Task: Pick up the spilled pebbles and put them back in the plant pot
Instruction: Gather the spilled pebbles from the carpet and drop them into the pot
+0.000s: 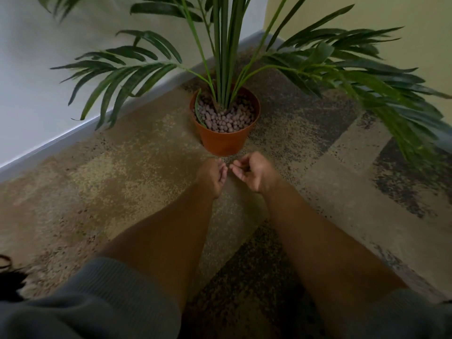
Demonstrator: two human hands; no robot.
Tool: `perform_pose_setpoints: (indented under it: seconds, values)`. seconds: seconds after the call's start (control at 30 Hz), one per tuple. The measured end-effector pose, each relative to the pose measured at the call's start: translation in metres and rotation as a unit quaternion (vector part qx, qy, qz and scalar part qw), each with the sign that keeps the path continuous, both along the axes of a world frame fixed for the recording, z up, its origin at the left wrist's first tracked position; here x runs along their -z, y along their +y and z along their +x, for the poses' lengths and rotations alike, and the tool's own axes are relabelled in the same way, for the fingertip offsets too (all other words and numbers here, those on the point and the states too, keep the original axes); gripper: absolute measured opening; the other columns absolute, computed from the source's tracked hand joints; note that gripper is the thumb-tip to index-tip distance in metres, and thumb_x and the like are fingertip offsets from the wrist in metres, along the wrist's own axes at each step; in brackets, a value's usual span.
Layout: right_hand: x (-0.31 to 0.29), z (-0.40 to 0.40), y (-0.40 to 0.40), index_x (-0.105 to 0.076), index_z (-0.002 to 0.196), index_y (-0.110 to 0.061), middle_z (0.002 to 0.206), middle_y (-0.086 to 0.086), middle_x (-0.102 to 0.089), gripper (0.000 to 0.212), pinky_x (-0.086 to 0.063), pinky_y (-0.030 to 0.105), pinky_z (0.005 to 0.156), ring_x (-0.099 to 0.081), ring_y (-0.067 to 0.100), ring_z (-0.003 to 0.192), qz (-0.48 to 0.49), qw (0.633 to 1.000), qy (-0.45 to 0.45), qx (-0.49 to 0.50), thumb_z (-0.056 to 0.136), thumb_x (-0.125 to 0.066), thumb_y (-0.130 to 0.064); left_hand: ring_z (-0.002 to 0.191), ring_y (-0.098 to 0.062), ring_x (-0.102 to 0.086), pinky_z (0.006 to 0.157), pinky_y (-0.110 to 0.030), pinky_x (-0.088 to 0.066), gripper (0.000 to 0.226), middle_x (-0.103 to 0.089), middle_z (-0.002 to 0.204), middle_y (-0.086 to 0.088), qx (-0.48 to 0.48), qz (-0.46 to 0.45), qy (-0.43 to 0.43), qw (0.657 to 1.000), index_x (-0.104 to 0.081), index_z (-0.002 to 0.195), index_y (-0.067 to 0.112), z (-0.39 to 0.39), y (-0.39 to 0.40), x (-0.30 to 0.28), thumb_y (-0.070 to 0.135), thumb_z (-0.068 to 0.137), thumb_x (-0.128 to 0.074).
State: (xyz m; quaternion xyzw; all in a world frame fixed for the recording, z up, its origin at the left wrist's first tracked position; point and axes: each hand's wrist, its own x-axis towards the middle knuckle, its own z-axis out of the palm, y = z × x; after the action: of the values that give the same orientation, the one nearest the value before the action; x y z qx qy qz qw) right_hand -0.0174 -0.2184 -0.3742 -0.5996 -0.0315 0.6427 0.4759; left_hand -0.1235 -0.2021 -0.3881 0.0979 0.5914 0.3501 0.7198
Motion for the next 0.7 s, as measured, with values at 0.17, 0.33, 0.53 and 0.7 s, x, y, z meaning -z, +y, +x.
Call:
perform_pose_setpoints:
  seconds: [0.17,0.33,0.53,0.7]
  values:
    - [-0.044,0.009,0.017,-0.057,0.106,0.0,0.107,0.017,-0.062,0.021,-0.059,0.031,0.081,-0.065,0.026,0.102,0.077,0.992,0.075,0.065,0.096,-0.041,-0.011,0.079,-0.004,-0.055,0.066,-0.013,-0.044,0.04,-0.057,0.133,0.001,-0.021,0.045,-0.055,0.997,-0.055,0.132,0.015,0.005,0.009,-0.022,0.033,0.099,-0.042]
    - [-0.086,0.011,0.044,-0.041,0.14,0.003,0.14,0.018,-0.045,0.045,-0.043,0.044,0.108,-0.046,0.027,0.129,0.153,0.979,0.106,0.084,0.097,-0.037,-0.008,0.08,-0.006,-0.055,0.067,-0.015,-0.044,0.042,-0.059,0.114,0.0,-0.016,0.068,-0.088,0.994,-0.054,0.132,0.014,0.011,0.012,-0.041,0.036,0.099,-0.042]
    - [-0.094,0.009,0.042,-0.033,0.142,0.008,0.146,0.029,-0.038,0.047,-0.036,0.045,0.114,-0.04,0.037,0.137,0.15,0.981,0.107,0.065,0.098,-0.034,-0.007,0.09,-0.011,-0.061,0.073,-0.019,-0.049,0.042,-0.061,0.128,-0.004,-0.01,0.049,-0.083,0.995,-0.053,0.133,0.013,0.003,0.008,-0.031,0.036,0.1,-0.04]
    - [-0.069,0.024,0.019,-0.053,0.127,-0.002,0.114,0.016,-0.065,0.035,-0.056,0.035,0.091,-0.066,0.026,0.101,0.102,0.99,0.024,0.09,0.098,-0.036,-0.01,0.119,-0.016,-0.058,0.088,-0.023,-0.046,0.04,-0.059,0.134,-0.003,0.043,0.028,-0.014,0.999,-0.05,0.136,0.014,0.005,0.0,-0.017,0.029,0.102,-0.037]
